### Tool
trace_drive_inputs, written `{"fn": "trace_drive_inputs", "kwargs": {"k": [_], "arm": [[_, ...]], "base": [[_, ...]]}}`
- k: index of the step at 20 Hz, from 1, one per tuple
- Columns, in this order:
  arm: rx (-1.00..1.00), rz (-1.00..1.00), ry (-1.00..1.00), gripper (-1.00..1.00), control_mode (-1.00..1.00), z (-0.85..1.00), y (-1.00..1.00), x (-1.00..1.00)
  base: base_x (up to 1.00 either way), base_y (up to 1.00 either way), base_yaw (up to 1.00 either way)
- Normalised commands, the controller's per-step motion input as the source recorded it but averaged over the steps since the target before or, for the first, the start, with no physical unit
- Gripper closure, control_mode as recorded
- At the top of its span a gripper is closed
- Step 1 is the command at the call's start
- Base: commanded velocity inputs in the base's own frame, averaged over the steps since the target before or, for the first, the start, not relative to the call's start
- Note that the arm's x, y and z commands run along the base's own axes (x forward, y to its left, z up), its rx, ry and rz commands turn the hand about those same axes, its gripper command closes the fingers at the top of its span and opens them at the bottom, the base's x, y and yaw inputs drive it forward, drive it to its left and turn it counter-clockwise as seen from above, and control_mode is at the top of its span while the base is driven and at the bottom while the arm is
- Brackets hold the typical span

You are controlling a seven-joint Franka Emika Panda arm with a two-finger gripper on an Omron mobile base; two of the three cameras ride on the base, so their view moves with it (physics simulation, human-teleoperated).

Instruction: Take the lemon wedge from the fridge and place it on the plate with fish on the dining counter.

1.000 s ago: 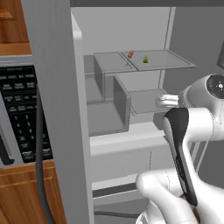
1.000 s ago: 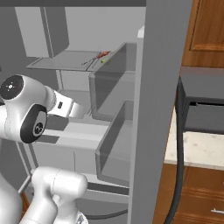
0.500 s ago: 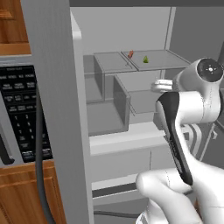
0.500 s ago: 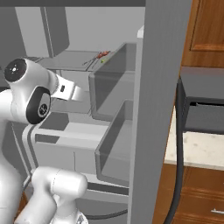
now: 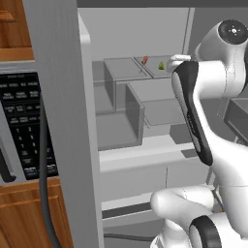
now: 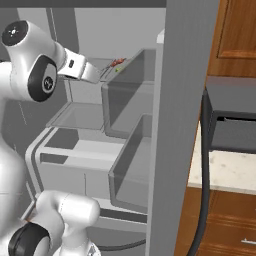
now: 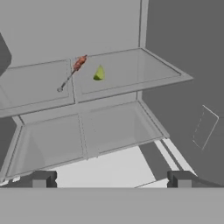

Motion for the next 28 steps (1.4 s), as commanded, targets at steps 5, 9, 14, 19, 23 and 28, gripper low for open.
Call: {"fn": "trace_drive_inputs", "kwargs": {"k": [5, 9, 14, 19, 23, 28], "arm": [[0.01, 0.02, 0.00, -1.00, -1.00, -0.02, -0.22, 0.00], [0.00, 0.01, -0.01, -1.00, -1.00, -0.05, -0.20, 0.18], [0.00, 0.00, 0.00, -1.00, -1.00, 0.00, -0.01, 0.57], [0.00, 0.00, 0.00, -1.00, -1.00, -0.06, 0.00, 0.73], [0.00, 0.00, 0.01, -1.00, -1.00, -0.11, 0.00, 0.67], [0.00, 0.00, 0.02, -1.00, -1.00, -0.22, 0.00, 0.54]], "base": [[0.00, 0.00, 0.00], [0.00, 0.00, 0.00], [0.00, 0.00, 0.00], [0.00, 0.00, 0.00], [0.00, 0.00, 0.00], [0.00, 0.00, 0.00]]}}
